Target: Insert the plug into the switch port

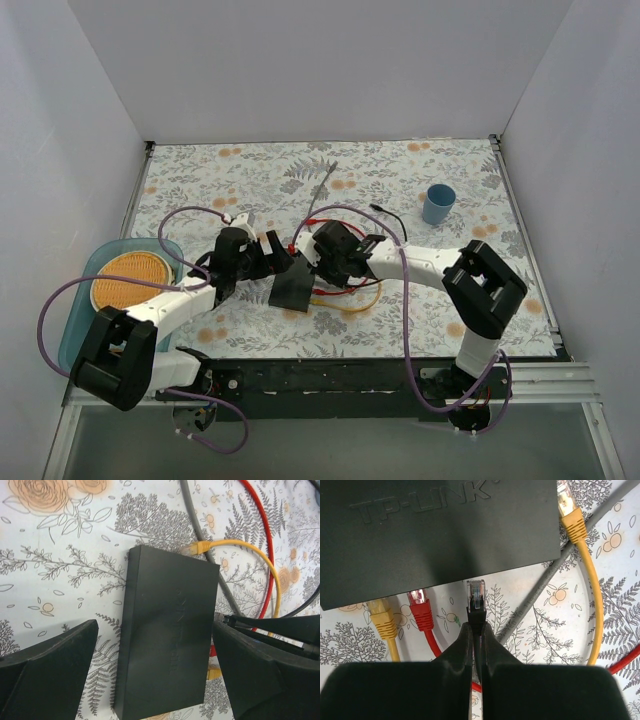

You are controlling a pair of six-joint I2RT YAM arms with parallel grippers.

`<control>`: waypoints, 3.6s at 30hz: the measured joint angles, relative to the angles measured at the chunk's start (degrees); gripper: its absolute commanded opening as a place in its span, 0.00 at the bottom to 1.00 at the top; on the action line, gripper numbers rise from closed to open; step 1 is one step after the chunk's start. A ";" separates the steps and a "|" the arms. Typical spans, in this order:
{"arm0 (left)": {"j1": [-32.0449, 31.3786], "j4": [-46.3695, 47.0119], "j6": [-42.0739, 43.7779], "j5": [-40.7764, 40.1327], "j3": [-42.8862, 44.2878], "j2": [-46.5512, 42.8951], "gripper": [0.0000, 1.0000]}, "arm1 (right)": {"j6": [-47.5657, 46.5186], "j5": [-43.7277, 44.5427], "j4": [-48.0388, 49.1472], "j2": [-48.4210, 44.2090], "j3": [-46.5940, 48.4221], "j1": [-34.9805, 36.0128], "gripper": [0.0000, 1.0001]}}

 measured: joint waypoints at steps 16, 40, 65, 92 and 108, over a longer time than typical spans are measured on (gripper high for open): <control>0.59 1.70 0.46 2.23 -2.27 1.44 0.98 | -1.57 3.61 -1.38 2.91 1.36 1.42 0.01; 0.59 5.49 0.46 3.50 -3.54 4.07 0.98 | -2.25 2.51 -4.50 3.67 3.37 2.95 0.01; 1.31 8.07 0.70 5.53 -4.74 4.09 0.98 | -1.07 4.39 -6.75 5.09 5.53 3.96 0.01; 2.27 10.95 0.39 7.08 -5.90 4.24 0.98 | 0.26 3.63 -8.59 6.21 8.15 4.26 0.01; 2.86 14.12 -0.24 11.76 -6.62 5.40 0.97 | 1.84 3.32 -9.66 5.40 8.15 4.76 0.01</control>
